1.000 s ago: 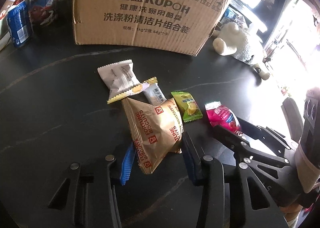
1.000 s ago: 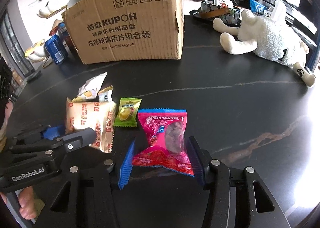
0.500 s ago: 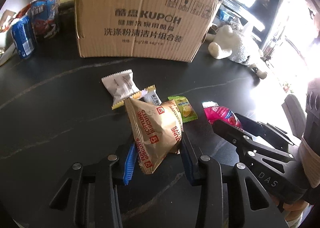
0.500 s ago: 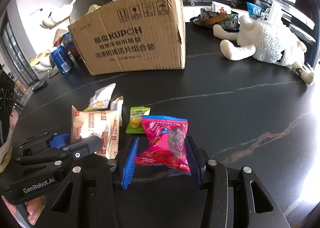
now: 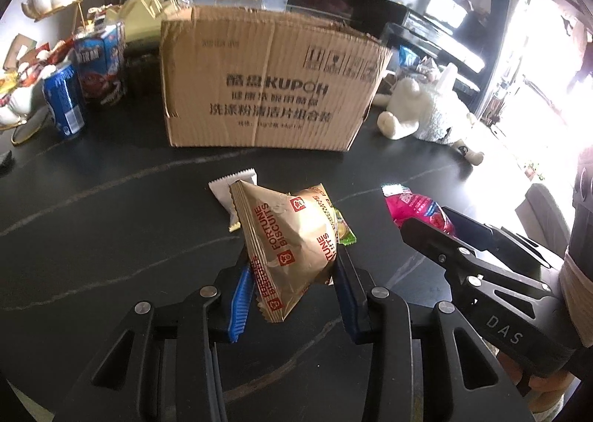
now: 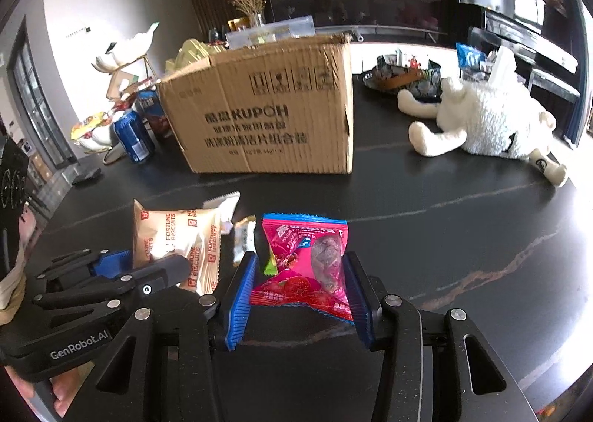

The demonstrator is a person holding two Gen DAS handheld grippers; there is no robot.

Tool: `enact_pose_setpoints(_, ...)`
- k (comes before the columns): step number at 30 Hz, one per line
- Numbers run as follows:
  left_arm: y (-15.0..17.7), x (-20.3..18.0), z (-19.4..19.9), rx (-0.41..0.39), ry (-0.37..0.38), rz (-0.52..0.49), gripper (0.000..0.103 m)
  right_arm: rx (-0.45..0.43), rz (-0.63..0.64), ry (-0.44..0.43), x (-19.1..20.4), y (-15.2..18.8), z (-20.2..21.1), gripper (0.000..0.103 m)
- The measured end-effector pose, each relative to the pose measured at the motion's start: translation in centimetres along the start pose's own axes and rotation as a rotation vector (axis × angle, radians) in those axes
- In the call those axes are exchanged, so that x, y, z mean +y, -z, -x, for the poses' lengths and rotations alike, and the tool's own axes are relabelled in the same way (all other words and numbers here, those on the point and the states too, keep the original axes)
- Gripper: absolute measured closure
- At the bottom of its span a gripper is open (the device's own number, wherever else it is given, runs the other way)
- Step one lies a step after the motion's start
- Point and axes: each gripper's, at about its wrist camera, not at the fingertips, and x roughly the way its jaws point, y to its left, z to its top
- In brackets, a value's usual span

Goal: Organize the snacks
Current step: 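Carry the chip bag with the left tool while the right tool carries the pink bag to the box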

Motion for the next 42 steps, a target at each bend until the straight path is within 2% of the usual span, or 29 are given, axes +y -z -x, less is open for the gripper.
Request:
enact_pose_setpoints(17, -4.4, 0.0, 6.0, -0.169, -0.001, -0.06, 0.063, -0.14, 0.007, 0.014, 2.3, -4.0, 4.5, 0.056)
enact_pose_setpoints(21, -5.7, 0.2, 6.9, -0.181, 0.006, -0.062, 0.064, -0.172, 0.013, 0.016, 2.8, -5.3, 5.1, 0.056)
enact_pose_setpoints(34, -10.5, 1.4, 8.9, -0.231, -0.035, -0.089, 0.064, -0.258, 0.032, 0.007, 4.5, -10.5, 6.0, 0.056)
enact_pose_setpoints(42, -13.8, 1.8, 9.0, -0.247, -0.054, -0.102, 0.064, -0.264, 0.052, 0.0, 5.0, -13.9, 5.1, 0.056)
